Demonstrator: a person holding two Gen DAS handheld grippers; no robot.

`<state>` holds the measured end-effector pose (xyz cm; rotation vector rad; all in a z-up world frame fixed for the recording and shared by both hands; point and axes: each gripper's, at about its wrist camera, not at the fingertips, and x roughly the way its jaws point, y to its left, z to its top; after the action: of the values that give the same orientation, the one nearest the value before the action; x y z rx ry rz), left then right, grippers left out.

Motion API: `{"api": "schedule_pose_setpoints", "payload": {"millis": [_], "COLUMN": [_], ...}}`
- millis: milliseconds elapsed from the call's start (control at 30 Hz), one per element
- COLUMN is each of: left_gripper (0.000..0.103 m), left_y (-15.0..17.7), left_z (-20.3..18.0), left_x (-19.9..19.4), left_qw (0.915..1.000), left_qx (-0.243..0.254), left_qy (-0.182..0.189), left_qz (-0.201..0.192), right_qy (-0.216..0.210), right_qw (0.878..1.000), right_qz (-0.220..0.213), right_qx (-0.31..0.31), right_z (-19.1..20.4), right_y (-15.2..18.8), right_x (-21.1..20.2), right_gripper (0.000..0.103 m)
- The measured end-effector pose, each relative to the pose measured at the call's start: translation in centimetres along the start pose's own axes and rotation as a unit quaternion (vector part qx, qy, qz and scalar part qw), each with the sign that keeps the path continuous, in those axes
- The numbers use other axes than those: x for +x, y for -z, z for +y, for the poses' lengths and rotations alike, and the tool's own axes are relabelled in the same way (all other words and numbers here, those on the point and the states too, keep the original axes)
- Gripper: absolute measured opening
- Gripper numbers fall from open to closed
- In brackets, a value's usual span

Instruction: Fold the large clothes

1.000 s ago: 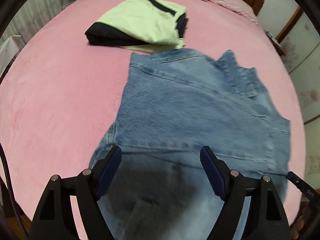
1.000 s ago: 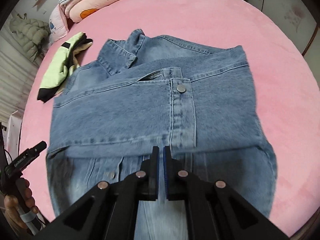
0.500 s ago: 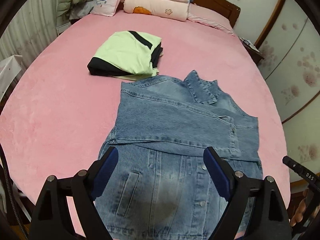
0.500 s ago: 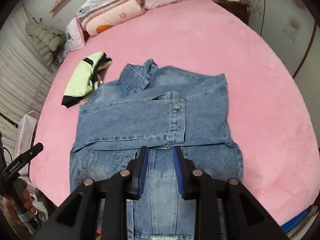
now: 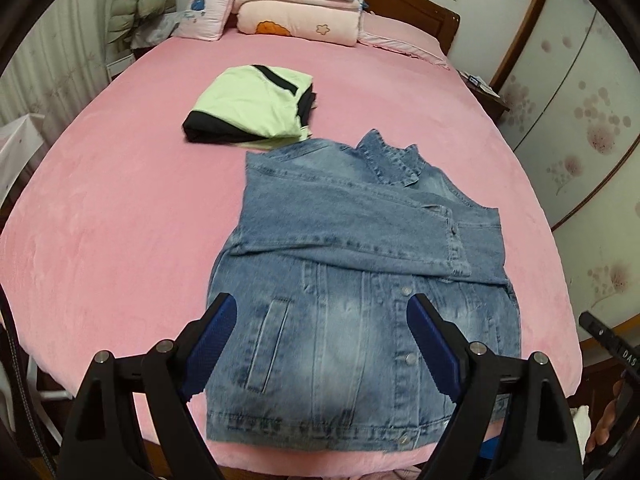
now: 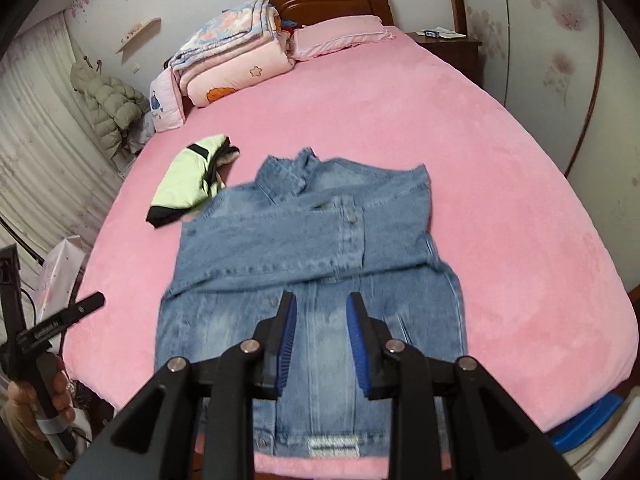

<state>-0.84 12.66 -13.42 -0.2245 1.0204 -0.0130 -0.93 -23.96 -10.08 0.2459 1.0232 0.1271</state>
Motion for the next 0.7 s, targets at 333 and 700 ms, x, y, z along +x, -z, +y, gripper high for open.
{"api": "schedule_pose_setpoints", "payload": {"millis": [333, 700], "left_gripper": [0.086, 0.086], "left_y": [6.6, 9.7], "left_z": [3.9, 7.1], "left_x": [1.8, 4.6], "left_qw": [0.9994, 0.9979], "left_qx": [-0.024, -0.053], "left_qy": [-0.010, -0.021], "left_qz": [0.024, 0.029], "right_qy": [0.018, 0.019], "right_qw": [1.000, 1.000], "right_qz": [0.014, -0.004], "right_qx": [0.014, -0.004], "right_z": [-1.3, -2.3], "right_y": [6.7, 9.5], "right_x": [0.9, 1.5], "right_gripper": [0.045, 0.046]}}
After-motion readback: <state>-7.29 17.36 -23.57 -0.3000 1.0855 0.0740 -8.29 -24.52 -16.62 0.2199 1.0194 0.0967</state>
